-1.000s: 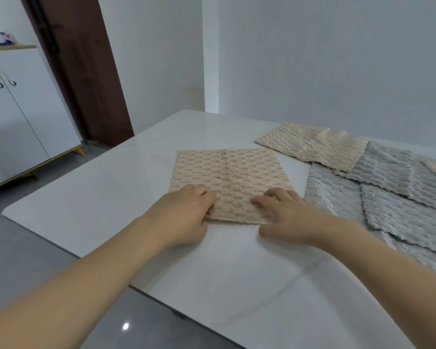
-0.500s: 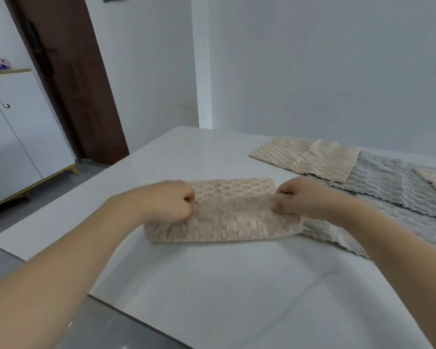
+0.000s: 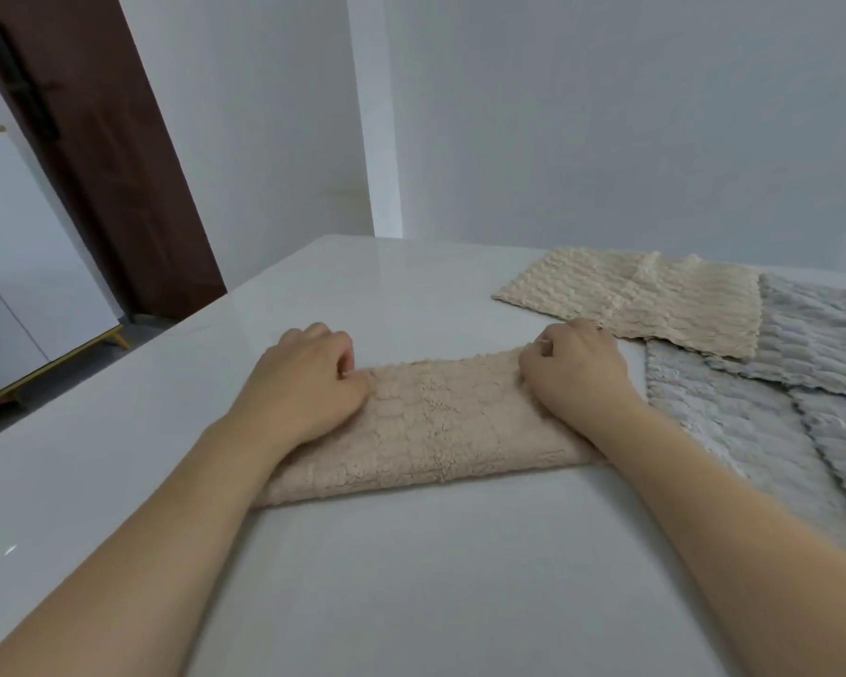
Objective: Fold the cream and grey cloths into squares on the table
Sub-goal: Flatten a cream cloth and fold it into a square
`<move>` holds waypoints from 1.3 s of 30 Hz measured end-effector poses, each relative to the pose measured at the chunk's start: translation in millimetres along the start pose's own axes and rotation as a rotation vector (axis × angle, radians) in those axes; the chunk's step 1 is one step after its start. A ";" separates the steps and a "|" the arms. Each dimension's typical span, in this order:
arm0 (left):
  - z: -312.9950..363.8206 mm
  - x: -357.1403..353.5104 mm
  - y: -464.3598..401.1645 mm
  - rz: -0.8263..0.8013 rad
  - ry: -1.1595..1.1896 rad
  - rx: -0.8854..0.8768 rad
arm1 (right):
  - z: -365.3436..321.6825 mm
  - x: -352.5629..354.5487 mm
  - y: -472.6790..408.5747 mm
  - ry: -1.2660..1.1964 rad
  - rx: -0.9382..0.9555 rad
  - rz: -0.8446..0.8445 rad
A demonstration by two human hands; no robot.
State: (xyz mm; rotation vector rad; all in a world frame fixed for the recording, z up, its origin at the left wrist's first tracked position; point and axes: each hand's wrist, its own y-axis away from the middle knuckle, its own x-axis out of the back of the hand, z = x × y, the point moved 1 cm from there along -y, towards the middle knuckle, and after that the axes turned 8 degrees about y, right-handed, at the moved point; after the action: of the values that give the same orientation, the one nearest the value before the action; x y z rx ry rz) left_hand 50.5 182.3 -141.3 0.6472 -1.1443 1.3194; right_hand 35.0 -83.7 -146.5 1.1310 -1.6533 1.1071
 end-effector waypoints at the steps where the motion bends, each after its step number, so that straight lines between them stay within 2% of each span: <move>1: -5.2 0.7 -1.3 0.006 0.019 -0.007 | 0.6 -1.2 -3.0 -0.003 0.002 0.010; 5: -10.6 -5.2 -5.1 -0.003 0.091 -0.042 | 1.7 -4.7 -9.0 -0.030 0.010 -0.010; 8: -10.5 -3.5 -5.3 0.060 0.167 -0.044 | 1.9 -3.1 -10.9 -0.110 -0.017 -0.023; 15: -12.7 -1.1 -4.0 0.083 0.123 -0.026 | 4.2 6.0 -10.4 -0.234 0.041 -0.083; 18: -11.2 -0.1 -2.9 0.049 0.119 -0.007 | 4.0 8.0 -8.9 -0.498 0.050 -0.091; 21: -8.3 2.3 -1.2 0.049 0.190 -0.004 | 9.0 9.4 -10.6 -0.789 -0.030 -0.083; 30: -4.0 12.2 5.0 -0.009 0.327 -0.021 | 14.4 15.4 -16.9 -1.048 -0.192 -0.255; 33: -3.1 14.0 6.4 -0.013 0.357 -0.076 | 17.1 16.4 -16.9 -1.071 -0.178 -0.291; 39: -6.4 15.8 4.4 0.075 0.308 -0.098 | 15.1 19.6 -17.9 -0.943 -0.154 -0.358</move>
State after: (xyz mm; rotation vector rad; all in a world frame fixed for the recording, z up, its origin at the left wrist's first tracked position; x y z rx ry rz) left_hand 45.9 195.3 -130.3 0.3180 -0.9802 1.3635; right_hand 45.0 -106.2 -128.4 1.9113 -2.0315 0.1756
